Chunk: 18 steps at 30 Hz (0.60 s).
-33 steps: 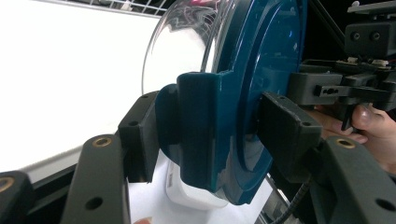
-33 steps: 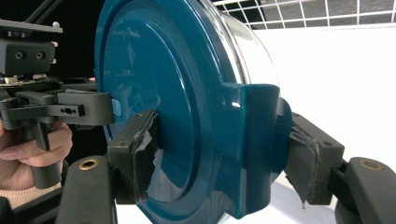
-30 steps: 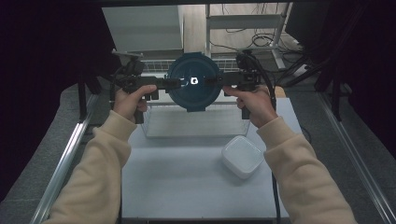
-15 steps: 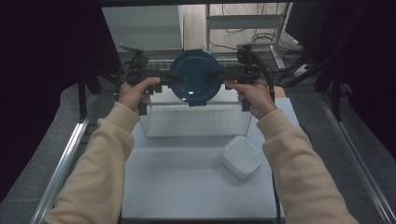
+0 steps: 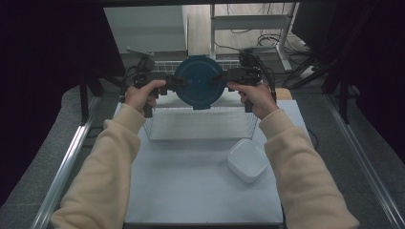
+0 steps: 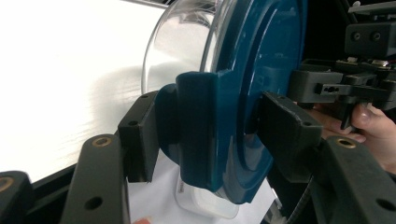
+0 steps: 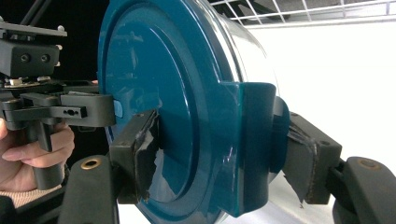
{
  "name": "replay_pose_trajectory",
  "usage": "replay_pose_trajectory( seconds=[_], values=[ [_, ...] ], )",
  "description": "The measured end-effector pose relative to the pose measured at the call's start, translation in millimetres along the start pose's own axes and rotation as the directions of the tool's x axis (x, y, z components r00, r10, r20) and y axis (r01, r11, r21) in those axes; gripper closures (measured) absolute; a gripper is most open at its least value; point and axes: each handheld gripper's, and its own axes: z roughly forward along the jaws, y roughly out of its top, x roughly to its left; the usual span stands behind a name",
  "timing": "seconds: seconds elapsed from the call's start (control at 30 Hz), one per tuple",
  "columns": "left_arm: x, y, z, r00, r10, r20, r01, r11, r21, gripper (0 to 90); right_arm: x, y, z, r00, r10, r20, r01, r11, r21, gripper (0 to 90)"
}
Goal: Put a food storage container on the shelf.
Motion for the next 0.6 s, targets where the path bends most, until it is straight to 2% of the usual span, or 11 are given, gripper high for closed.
replay_pose_trajectory(
  seconds=[0.13, 0.3, 0.6],
  values=[
    [2.4, 2.4, 1.8, 1.0, -0.006, 0.006, 0.006, 1.0, 0.001, 41.2, -1.3, 2.0, 0.7, 1.0, 0.003, 0.003, -0.003, 1.0, -0.01, 32.9],
    [4.6, 3.7, 2.8, 0.9998, -0.017, 0.012, 0.017, 0.9999, 0.001, 41.2, -4.1, 3.5, 2.0, 0.9995, 0.031, 0.001, -0.031, 0.999, -0.011, 32.9],
    [0.6, -0.3, 0.4, 0.9999, -0.011, 0.004, 0.011, 0.9999, 0.012, 41.2, -0.7, -1.3, -0.8, 0.9989, 0.047, 0.0, -0.047, 0.999, 0.006, 33.0]
  ],
)
